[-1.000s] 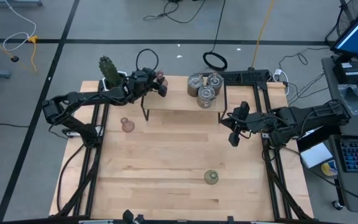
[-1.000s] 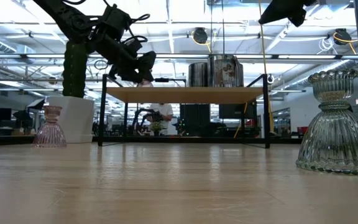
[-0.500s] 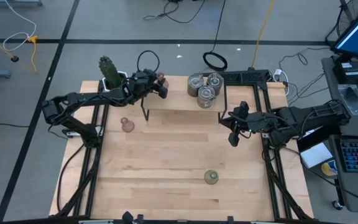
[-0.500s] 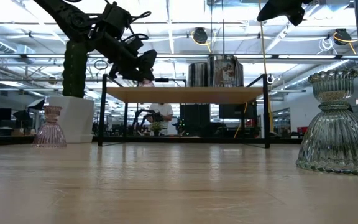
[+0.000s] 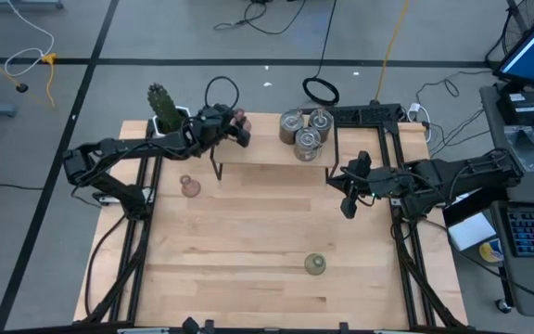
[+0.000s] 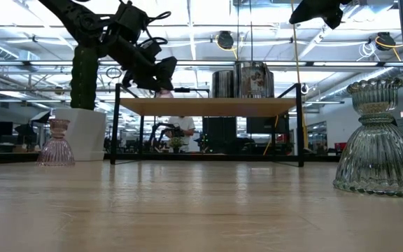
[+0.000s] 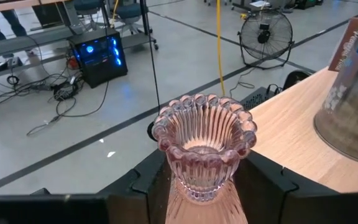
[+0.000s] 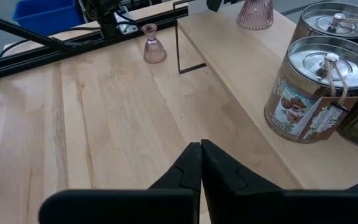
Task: Pick & Place candle stick holders
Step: Put the right purple glass candle holder on the shelf
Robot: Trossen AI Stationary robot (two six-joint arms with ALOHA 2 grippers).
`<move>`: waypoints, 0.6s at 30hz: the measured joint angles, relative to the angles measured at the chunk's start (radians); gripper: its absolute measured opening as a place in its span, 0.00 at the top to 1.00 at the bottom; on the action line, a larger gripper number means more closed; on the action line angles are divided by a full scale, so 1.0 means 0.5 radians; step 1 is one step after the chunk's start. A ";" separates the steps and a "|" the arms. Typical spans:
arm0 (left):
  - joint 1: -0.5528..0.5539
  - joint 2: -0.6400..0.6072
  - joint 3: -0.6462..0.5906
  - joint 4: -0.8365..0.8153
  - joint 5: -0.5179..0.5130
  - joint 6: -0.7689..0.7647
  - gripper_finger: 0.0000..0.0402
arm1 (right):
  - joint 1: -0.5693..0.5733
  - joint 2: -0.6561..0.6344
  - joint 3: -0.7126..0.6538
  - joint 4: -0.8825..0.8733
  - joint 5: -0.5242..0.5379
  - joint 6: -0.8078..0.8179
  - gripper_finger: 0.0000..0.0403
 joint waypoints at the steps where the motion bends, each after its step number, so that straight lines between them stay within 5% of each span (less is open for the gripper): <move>1: -0.001 0.000 0.000 0.001 0.000 0.006 0.60 | 0.000 0.000 0.000 0.000 0.000 0.000 1.00; 18: -0.006 -0.085 -0.004 -0.070 -0.072 0.053 0.46 | 0.000 0.000 0.001 -0.001 -0.001 -0.002 1.00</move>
